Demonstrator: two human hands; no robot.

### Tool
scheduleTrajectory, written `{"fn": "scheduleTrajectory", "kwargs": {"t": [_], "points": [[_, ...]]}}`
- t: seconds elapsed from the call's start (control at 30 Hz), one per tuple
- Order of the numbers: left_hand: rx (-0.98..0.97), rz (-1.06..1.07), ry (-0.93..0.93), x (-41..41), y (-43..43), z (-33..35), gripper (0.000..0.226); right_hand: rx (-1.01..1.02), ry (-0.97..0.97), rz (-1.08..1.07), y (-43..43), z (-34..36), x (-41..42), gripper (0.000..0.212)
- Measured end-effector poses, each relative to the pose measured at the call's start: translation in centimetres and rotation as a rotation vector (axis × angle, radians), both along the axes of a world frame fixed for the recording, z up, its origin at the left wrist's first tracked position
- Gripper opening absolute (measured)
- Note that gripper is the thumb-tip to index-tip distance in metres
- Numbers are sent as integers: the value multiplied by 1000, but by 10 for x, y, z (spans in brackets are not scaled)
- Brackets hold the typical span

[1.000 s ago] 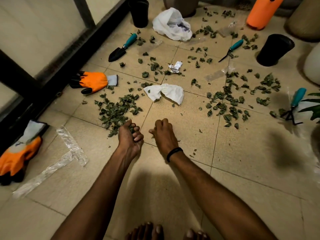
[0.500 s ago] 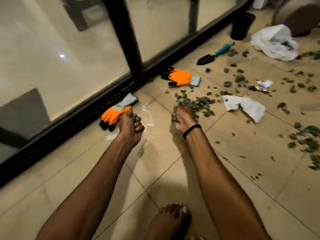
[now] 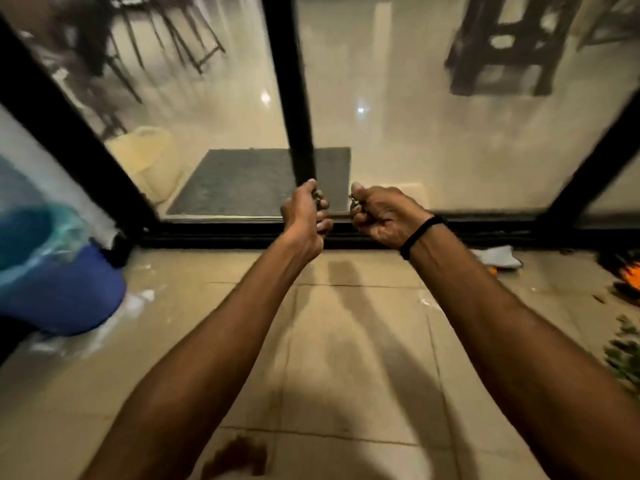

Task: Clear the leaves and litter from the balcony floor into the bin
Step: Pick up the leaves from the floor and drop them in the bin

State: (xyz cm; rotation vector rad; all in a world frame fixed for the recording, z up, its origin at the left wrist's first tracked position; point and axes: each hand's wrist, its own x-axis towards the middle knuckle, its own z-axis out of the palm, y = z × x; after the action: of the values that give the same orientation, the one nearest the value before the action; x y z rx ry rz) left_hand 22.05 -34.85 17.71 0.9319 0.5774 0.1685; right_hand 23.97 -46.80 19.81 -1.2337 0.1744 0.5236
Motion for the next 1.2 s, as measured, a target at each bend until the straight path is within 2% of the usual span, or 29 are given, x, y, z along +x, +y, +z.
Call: {"fn": "scheduleTrajectory", "kwargs": {"t": [0.27, 0.37, 0.6, 0.7, 0.8, 0.93, 0.97, 1.07, 1.17, 1.2], "points": [[-36, 389, -104, -31, 208, 16, 33, -131, 24, 340, 243, 12, 18, 30], [-61, 497, -128, -46, 271, 23, 32, -163, 18, 351, 319, 19, 13, 26], [-7, 721, -167, -84, 380, 42, 32, -49, 15, 412, 457, 34, -38, 19], [32, 816, -144, -107, 415, 46, 31, -14, 81, 451, 490, 34, -65, 14], [107, 950, -85, -133, 448, 43, 31, -11, 82, 445, 515, 31, -83, 20], [332, 1005, 132, -157, 478, 36, 40, -2, 69, 502, 534, 40, -97, 9], [357, 988, 150, -160, 482, 34, 41, 36, 108, 550, 534, 45, -100, 14], [338, 937, 183, -167, 486, 32, 42, 140, 202, 687, 528, 51, -100, 47], [241, 925, 154, -171, 484, 31, 45, 211, 241, 729, 519, 50, -102, 49], [210, 920, 133, -172, 482, 32, 50, 212, 240, 721, 517, 48, -101, 61]]}}
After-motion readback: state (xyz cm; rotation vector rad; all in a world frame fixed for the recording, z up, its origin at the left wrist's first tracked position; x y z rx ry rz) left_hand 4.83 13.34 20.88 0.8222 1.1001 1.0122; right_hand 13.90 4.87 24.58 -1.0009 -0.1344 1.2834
